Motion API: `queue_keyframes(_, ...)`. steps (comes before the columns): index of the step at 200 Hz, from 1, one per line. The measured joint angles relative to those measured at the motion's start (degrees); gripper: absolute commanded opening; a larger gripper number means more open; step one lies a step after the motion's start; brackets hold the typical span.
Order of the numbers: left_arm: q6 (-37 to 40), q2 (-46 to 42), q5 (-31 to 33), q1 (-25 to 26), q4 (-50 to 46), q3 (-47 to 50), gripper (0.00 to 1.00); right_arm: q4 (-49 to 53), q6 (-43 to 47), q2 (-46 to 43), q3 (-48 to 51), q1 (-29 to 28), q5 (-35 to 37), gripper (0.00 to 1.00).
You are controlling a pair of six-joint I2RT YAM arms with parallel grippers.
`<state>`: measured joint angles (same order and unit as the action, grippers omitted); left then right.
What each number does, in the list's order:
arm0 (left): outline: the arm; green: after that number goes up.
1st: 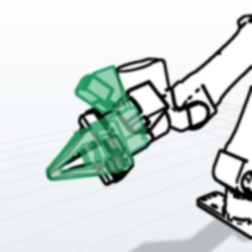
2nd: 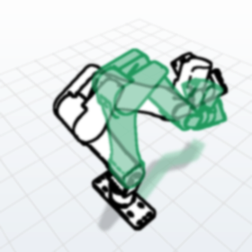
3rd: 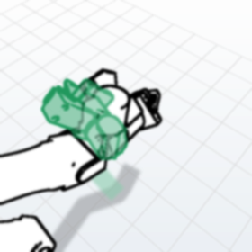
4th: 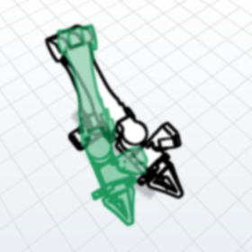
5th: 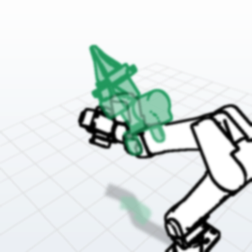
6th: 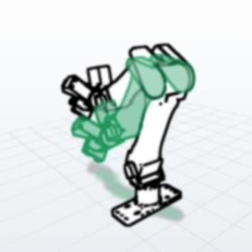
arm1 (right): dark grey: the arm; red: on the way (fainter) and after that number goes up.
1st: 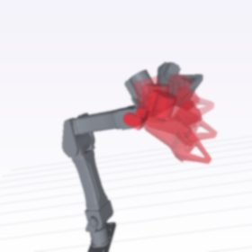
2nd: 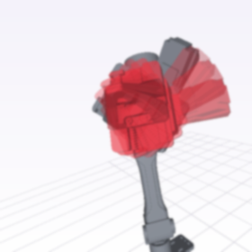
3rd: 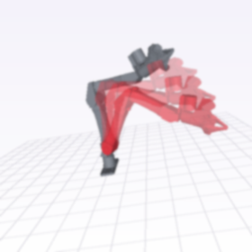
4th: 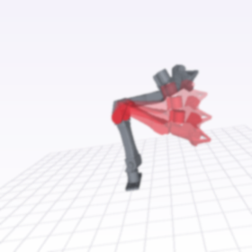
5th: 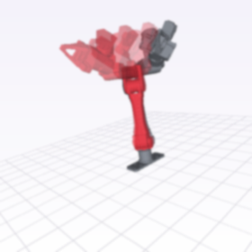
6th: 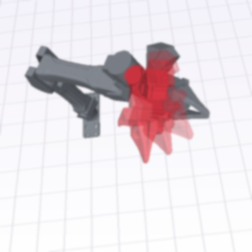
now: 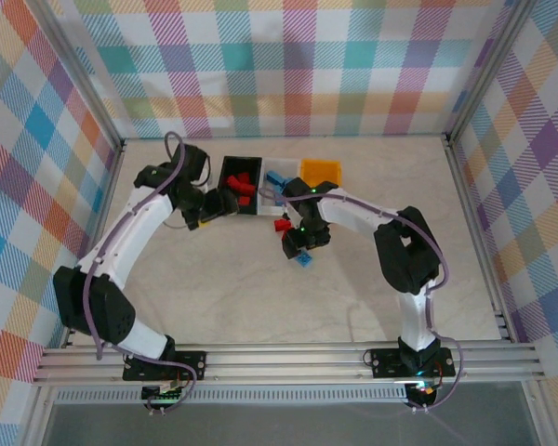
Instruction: Sort the legos into containers by color
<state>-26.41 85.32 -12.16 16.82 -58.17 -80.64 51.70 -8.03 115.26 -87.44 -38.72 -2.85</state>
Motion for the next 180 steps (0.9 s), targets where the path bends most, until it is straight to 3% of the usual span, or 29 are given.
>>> queue_keyframes(97, -3.23, -5.29, -2.40, 0.00, 3.08, 9.29, 0.74, 1.01, 0.61, 5.64, -3.15, -1.97, 2.40, 0.59)
queue_keyframes(180, -6.21, -10.82, -5.29, 0.00, 6.10, 16.20, 0.75, 0.68, -2.80, 5.64, -2.45, -2.67, 3.74, 0.36)
